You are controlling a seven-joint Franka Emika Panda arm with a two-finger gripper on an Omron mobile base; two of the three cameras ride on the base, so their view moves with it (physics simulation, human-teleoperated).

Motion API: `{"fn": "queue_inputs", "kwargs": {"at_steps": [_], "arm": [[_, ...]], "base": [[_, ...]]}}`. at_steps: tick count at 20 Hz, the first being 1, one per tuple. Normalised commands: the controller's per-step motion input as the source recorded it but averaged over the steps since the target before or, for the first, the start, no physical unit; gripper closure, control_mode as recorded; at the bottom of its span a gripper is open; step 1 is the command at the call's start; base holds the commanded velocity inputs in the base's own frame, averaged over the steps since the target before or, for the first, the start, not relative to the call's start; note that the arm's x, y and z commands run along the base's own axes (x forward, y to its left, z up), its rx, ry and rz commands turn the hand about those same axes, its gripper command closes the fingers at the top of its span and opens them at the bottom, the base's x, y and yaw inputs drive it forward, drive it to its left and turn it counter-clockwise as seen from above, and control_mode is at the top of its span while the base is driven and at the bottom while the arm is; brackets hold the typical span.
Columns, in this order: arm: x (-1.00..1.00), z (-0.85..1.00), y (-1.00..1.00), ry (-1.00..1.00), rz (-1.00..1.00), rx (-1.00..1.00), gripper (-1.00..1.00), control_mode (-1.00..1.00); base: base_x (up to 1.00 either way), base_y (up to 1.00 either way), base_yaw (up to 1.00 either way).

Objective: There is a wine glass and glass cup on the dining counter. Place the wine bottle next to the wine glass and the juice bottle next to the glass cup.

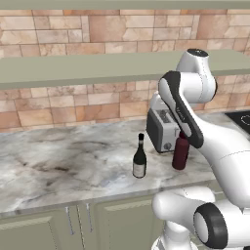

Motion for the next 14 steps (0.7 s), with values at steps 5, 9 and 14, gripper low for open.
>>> {"fn": "queue_inputs", "kwargs": {"at_steps": [5, 9, 14], "arm": [[-0.03, 0.0, 0.0, 0.0, 0.0, 0.0, -1.0, -1.0], [-0.15, -0.08, -0.05, 0.0, 0.0, 0.0, -1.0, -1.0], [-0.2, -0.05, -0.15, 0.0, -0.05, 0.0, -1.0, -1.0]], "base": [[0.0, 0.0, 0.0], [0.0, 0.0, 0.0], [0.0, 0.0, 0.0]]}}
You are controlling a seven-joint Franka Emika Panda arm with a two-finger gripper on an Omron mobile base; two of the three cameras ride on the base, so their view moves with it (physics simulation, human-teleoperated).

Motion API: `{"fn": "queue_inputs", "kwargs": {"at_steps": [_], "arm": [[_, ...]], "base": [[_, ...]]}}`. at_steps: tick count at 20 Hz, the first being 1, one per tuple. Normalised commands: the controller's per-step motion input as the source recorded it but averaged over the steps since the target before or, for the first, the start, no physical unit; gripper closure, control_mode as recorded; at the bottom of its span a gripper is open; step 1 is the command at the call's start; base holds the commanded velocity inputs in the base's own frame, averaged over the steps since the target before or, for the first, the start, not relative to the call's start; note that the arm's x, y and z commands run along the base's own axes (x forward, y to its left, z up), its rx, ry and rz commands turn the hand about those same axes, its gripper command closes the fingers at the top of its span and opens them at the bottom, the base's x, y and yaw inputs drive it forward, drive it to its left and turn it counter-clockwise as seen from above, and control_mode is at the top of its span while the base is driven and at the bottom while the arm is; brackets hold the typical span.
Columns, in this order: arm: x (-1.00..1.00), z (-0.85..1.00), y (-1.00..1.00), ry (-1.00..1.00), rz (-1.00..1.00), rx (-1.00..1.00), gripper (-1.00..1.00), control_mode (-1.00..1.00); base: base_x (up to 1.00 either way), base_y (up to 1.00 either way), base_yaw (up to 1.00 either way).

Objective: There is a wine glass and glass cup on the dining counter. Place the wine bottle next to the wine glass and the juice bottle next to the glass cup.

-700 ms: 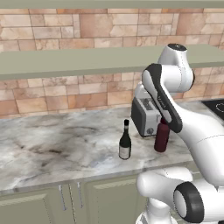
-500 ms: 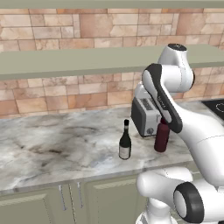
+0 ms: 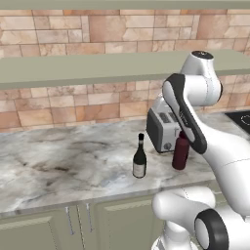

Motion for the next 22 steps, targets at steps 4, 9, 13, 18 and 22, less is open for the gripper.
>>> {"fn": "queue_inputs", "kwargs": {"at_steps": [4, 9, 13, 18, 22], "arm": [[-0.16, -0.06, -0.32, 0.0, -0.08, 0.0, -1.0, -1.0], [-0.16, -0.08, -0.36, 0.01, -0.06, 0.0, -1.0, -1.0], [-0.02, -0.16, -0.29, 0.1, -0.11, 0.0, -1.0, -1.0], [0.0, -0.2, -0.22, 0.08, -0.02, 0.0, -1.0, -1.0], [0.03, -0.25, -0.21, 0.04, 0.0, 0.0, -1.0, -1.0]], "base": [[0.0, 0.0, 0.0], [0.0, 0.0, 0.0], [0.0, 0.0, 0.0], [0.0, 0.0, 0.0], [0.0, 0.0, 0.0]]}}
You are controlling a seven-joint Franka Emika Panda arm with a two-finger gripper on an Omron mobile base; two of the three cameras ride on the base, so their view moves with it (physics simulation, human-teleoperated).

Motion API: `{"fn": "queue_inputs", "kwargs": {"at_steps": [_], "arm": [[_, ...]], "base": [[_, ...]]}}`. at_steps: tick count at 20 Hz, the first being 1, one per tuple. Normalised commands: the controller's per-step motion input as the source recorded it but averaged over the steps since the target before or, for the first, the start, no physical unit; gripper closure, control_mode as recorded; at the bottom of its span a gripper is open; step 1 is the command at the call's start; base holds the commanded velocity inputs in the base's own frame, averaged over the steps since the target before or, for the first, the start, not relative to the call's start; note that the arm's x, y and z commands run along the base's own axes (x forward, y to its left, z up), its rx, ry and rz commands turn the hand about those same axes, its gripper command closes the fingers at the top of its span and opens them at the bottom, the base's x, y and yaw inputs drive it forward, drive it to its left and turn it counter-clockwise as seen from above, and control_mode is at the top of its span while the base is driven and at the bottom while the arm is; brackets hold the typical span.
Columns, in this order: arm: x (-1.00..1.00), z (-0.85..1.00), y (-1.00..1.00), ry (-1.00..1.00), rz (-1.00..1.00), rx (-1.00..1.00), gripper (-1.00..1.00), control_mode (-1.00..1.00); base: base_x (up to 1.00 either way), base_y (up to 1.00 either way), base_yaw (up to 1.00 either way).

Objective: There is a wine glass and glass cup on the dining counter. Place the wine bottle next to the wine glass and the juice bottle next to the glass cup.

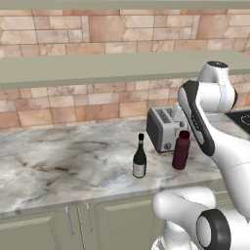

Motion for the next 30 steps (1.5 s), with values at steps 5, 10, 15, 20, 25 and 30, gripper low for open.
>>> {"fn": "queue_inputs", "kwargs": {"at_steps": [5, 10, 15, 20, 25, 30], "arm": [[0.0, -0.21, -0.19, 0.01, 0.0, -0.01, -1.0, -1.0], [0.04, -0.27, -0.07, 0.02, 0.0, -0.06, -1.0, -1.0], [0.29, -0.23, -0.04, 0.05, 0.0, -0.01, -1.0, -1.0], [0.26, -0.13, -0.06, 0.1, 0.01, 0.02, -1.0, -1.0], [0.1, -0.05, -0.06, 0.14, 0.05, 0.07, -1.0, -1.0], [0.14, -0.04, -0.03, 0.06, 0.06, 0.01, -1.0, -1.0]], "base": [[0.0, 0.0, 0.0], [0.0, 0.0, 0.0], [0.0, 0.0, 0.0], [0.0, 0.0, 0.0], [0.0, 0.0, 0.0], [0.0, 0.0, 0.0]]}}
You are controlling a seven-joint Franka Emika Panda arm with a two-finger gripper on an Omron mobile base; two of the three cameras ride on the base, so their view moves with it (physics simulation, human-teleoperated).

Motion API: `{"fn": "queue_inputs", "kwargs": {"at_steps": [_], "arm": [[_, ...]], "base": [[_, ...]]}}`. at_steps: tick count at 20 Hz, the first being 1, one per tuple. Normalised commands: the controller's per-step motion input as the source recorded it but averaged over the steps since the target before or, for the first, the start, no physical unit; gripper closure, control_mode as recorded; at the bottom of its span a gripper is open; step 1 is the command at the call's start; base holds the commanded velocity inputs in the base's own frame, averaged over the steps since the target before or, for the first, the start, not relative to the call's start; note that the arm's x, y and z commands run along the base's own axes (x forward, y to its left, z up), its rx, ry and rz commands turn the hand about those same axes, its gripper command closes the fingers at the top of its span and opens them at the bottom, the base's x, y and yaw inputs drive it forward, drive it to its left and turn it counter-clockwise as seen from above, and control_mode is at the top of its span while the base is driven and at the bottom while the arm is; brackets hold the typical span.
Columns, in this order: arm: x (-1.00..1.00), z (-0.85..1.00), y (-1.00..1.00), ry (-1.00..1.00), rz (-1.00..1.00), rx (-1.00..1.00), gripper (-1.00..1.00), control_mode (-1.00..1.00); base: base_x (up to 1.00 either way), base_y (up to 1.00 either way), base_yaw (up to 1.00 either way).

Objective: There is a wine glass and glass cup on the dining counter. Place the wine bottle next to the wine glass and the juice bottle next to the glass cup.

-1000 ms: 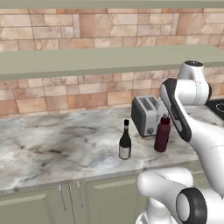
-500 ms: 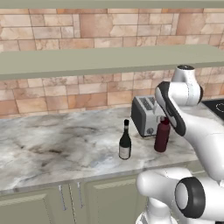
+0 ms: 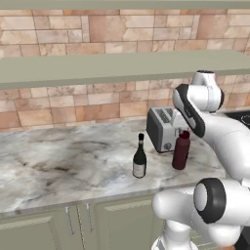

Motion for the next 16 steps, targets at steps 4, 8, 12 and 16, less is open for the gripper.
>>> {"fn": "queue_inputs", "kwargs": {"at_steps": [4, 8, 12, 16], "arm": [[0.07, -0.05, 0.0, 0.0, 0.07, 0.0, -1.0, -1.0], [0.0, -0.12, 0.0, 0.0, 0.07, -0.01, -1.0, -1.0], [0.05, -0.16, 0.0, 0.0, 0.08, -0.01, -1.0, -1.0], [0.01, -0.16, 0.0, -0.04, 0.12, 0.0, -1.0, -1.0]], "base": [[0.0, 0.0, 0.0], [0.0, 0.0, 0.0], [0.0, 0.0, 0.0], [0.0, 0.0, 0.0]]}}
